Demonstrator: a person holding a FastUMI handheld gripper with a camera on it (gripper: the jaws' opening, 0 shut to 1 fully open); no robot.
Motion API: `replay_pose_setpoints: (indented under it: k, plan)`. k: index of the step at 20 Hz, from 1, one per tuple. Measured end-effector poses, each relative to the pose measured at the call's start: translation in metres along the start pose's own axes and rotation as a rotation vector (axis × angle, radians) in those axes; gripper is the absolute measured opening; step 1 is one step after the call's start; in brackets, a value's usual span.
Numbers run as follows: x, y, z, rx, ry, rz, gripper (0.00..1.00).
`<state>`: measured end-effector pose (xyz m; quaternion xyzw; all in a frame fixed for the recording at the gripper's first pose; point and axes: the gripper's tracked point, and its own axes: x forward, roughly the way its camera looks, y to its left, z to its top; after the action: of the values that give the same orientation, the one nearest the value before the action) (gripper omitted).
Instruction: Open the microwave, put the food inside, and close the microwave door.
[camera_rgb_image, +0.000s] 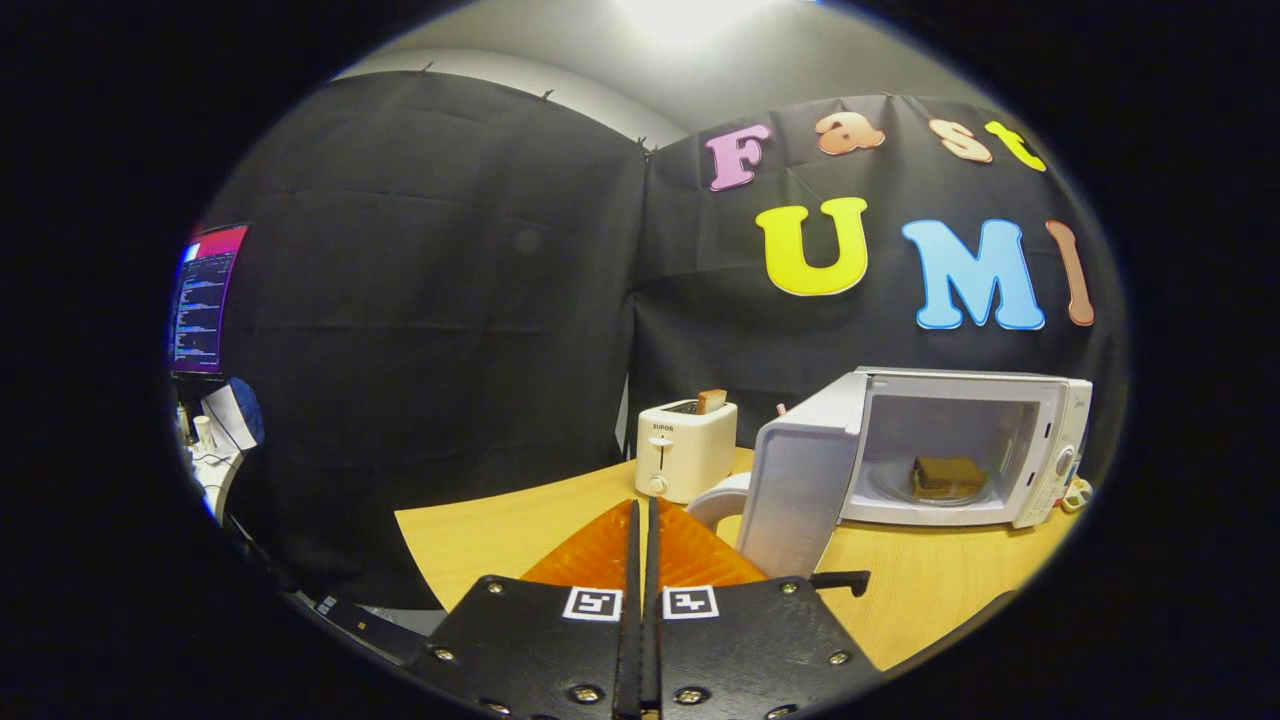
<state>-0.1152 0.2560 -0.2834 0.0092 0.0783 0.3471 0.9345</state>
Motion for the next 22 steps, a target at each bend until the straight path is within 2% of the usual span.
replay_pose_setpoints:
  k: [6,11,19,22]
  plan:
    - [-0.042,-0.052,-0.008,0.014,-0.002,-0.085,0.01]
    - [-0.075,-0.139,-0.012,0.015,-0.001,-0.267,0.01]
    - [-0.074,-0.271,-0.01,0.023,0.007,-0.51,0.01]
    - [-0.059,-0.31,-0.017,0.082,0.026,-0.574,0.01]
